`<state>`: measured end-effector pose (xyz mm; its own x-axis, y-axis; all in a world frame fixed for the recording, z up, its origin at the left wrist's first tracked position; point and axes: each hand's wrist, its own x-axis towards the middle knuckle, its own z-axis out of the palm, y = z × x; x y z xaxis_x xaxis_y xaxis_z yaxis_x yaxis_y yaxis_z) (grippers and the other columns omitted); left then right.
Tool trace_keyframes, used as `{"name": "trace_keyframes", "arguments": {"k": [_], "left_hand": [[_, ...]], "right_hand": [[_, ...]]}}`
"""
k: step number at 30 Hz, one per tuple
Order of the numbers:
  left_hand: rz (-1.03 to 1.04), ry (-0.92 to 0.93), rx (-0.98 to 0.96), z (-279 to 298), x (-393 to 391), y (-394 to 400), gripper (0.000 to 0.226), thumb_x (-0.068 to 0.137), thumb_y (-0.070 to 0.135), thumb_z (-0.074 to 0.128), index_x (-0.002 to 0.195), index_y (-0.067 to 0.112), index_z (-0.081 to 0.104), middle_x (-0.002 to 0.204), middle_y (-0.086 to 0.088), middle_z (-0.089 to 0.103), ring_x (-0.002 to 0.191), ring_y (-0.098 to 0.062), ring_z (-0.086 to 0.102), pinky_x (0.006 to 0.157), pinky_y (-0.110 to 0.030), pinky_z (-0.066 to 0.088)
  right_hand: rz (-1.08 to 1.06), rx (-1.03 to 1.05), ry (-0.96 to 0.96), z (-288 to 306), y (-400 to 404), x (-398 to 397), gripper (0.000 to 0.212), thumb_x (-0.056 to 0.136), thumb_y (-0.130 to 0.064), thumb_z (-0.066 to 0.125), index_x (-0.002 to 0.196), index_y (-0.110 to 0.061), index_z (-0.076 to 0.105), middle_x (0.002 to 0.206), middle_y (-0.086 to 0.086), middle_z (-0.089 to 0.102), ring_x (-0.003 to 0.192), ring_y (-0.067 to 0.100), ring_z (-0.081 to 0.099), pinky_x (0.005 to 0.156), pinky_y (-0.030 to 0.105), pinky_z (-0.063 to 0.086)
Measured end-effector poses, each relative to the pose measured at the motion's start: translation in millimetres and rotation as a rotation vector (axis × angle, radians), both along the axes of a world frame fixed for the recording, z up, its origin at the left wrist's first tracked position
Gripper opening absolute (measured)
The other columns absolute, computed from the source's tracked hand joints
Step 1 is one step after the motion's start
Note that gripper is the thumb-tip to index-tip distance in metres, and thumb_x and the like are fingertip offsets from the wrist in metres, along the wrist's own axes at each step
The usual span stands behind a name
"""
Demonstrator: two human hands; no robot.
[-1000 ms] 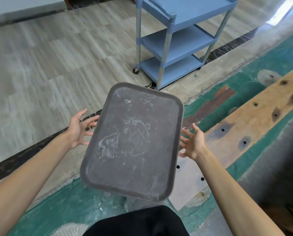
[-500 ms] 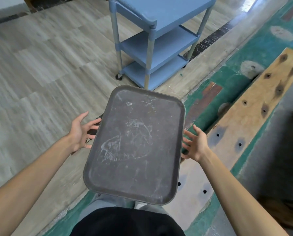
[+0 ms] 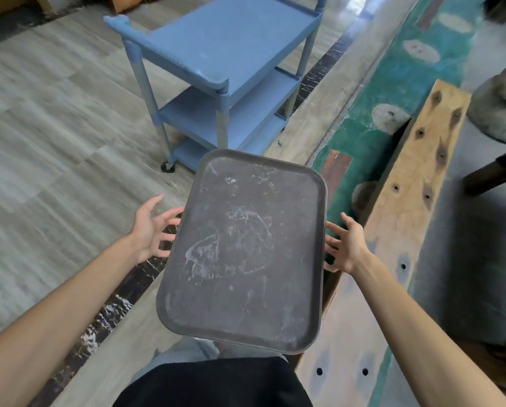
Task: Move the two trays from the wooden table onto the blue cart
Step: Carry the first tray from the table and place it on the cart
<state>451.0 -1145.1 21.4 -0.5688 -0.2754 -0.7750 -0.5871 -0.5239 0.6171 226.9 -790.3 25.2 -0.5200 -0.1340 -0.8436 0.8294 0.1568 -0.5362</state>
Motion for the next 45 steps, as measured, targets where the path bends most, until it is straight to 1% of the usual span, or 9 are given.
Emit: {"name": "trace_keyframes", "arguments": {"k": [4,7,10,17,21,24,30,35,45], "left_hand": [[-0.074,0.044,-0.01,17,-60,-21,0.076,0.08,0.079,0.03,0.128,0.033,0.068,0.126,-0.002,0.06,0.103,-0.029,0.058,0.095,-0.051,0.039],[-0.097,0.062,-0.016,26,-113,-32,0.076,0.077,0.08,0.034,0.122,0.034,0.073,0.121,-0.002,0.061,0.1,-0.029,0.059,0.084,-0.046,0.041],[-0.107,0.065,-0.024,30,-171,-41,0.076,0.074,0.082,0.037,0.121,0.033,0.074,0.11,0.0,0.061,0.098,-0.029,0.058,0.074,-0.042,0.041],[-0.062,0.081,-0.05,24,-315,-65,0.081,0.074,0.081,0.038,0.129,0.03,0.067,0.113,-0.003,0.054,0.09,-0.026,0.054,0.078,-0.045,0.038],[-0.025,0.106,-0.058,36,-382,-77,0.08,0.075,0.081,0.038,0.127,0.03,0.069,0.121,-0.003,0.053,0.089,-0.026,0.057,0.079,-0.046,0.041],[0.006,0.135,-0.05,47,-421,-90,0.08,0.076,0.08,0.037,0.128,0.028,0.069,0.124,-0.004,0.051,0.094,-0.028,0.056,0.081,-0.047,0.041],[0.053,0.166,-0.049,57,-484,-138,0.083,0.073,0.081,0.04,0.125,0.025,0.073,0.13,-0.004,0.053,0.1,-0.03,0.058,0.083,-0.052,0.041],[0.098,0.209,-0.018,61,-520,-196,0.09,0.069,0.086,0.041,0.121,0.021,0.075,0.132,-0.005,0.055,0.1,-0.031,0.061,0.081,-0.053,0.046],[0.286,0.203,-0.042,79,-556,-317,0.101,0.066,0.091,0.037,0.122,0.016,0.074,0.123,-0.005,0.058,0.098,-0.033,0.06,0.081,-0.053,0.046]], "right_hand": [[-0.044,-0.006,0.026,11,-8,-45,0.054,0.091,-0.066,0.044,0.119,-0.027,0.069,0.129,0.005,0.064,0.112,0.024,0.056,0.079,0.048,0.041],[-0.077,-0.005,0.037,15,-11,-88,0.055,0.09,-0.066,0.045,0.118,-0.026,0.07,0.129,0.006,0.064,0.116,0.026,0.056,0.087,0.052,0.04],[-0.082,-0.011,0.053,16,-17,-142,0.055,0.09,-0.065,0.045,0.118,-0.026,0.07,0.125,0.006,0.065,0.114,0.025,0.056,0.083,0.05,0.042],[-0.002,-0.022,0.098,9,-56,-307,0.055,0.09,-0.065,0.044,0.12,-0.026,0.068,0.109,0.005,0.059,0.099,0.024,0.054,0.086,0.049,0.039],[0.024,-0.038,0.108,25,-75,-386,0.051,0.089,-0.064,0.046,0.117,-0.027,0.069,0.096,0.001,0.058,0.085,0.02,0.053,0.075,0.042,0.038],[0.059,-0.042,0.126,38,-93,-440,0.051,0.089,-0.063,0.047,0.117,-0.026,0.068,0.099,0.001,0.057,0.089,0.021,0.054,0.079,0.044,0.04],[0.137,-0.036,0.151,55,-152,-527,0.056,0.09,-0.063,0.045,0.126,-0.025,0.066,0.106,0.003,0.051,0.097,0.022,0.05,0.077,0.042,0.037],[0.193,-0.04,0.156,63,-222,-592,0.057,0.091,-0.064,0.042,0.121,-0.023,0.067,0.084,0.0,0.05,0.087,0.02,0.049,0.081,0.045,0.037],[0.46,-0.057,0.181,85,-403,-693,0.062,0.084,-0.068,0.047,0.115,-0.019,0.068,0.084,0.002,0.056,0.082,0.022,0.055,0.077,0.044,0.041]]}}
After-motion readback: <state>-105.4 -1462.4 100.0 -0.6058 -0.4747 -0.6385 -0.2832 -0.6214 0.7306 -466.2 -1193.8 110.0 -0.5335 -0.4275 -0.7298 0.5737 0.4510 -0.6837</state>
